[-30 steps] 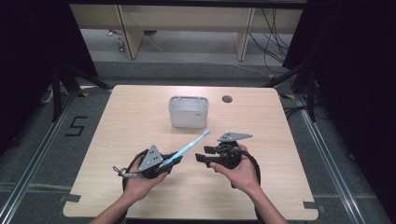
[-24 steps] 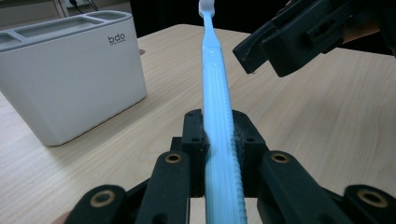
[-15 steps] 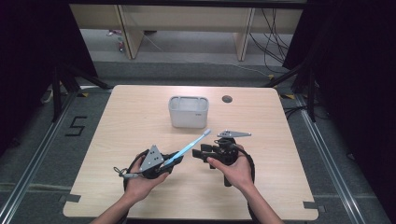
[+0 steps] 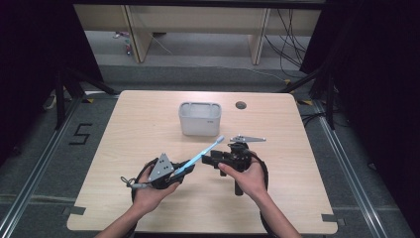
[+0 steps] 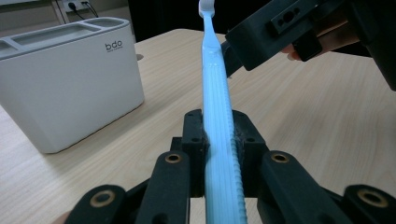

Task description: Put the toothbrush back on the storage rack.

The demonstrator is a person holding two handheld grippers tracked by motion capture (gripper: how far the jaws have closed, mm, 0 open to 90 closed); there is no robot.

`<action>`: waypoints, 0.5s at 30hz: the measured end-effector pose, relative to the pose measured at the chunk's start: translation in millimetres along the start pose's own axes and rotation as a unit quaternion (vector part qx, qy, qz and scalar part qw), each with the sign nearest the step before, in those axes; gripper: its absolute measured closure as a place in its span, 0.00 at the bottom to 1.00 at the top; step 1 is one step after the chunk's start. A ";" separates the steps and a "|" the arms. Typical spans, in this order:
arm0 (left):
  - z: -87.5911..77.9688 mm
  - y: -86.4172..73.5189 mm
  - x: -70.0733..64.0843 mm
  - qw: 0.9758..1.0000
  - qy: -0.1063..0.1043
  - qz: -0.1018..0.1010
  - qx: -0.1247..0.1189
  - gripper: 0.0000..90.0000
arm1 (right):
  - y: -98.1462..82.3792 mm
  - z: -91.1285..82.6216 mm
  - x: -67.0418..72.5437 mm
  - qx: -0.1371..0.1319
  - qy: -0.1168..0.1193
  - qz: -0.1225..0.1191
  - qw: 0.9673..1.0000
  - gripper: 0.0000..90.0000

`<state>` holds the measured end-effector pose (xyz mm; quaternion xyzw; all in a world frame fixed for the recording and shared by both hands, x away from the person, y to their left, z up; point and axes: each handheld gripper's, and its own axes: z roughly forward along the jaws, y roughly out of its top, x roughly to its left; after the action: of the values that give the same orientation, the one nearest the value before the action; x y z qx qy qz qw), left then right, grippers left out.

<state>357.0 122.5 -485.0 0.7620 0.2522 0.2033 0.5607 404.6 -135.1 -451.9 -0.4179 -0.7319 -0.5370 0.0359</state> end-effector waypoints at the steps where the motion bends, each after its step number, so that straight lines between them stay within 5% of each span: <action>1: 0.4 0.5 -0.3 1.000 -0.001 -0.001 -0.001 0.86 | 0.5 0.1 0.1 0.001 0.005 0.003 1.000 0.49; 10: 0.1 2.3 -5.2 1.000 -0.003 0.006 -0.002 0.86 | 6.9 -0.7 6.7 -0.018 0.016 0.019 1.000 0.49; 15: 4.5 3.8 -5.4 1.000 -0.004 -0.001 -0.005 0.86 | 7.0 4.7 5.0 -0.020 0.014 0.011 1.000 0.62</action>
<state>356.0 114.9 -482.8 0.7598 0.2502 0.2007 0.5655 407.7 -127.8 -446.1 -0.4193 -0.7157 -0.5568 0.0441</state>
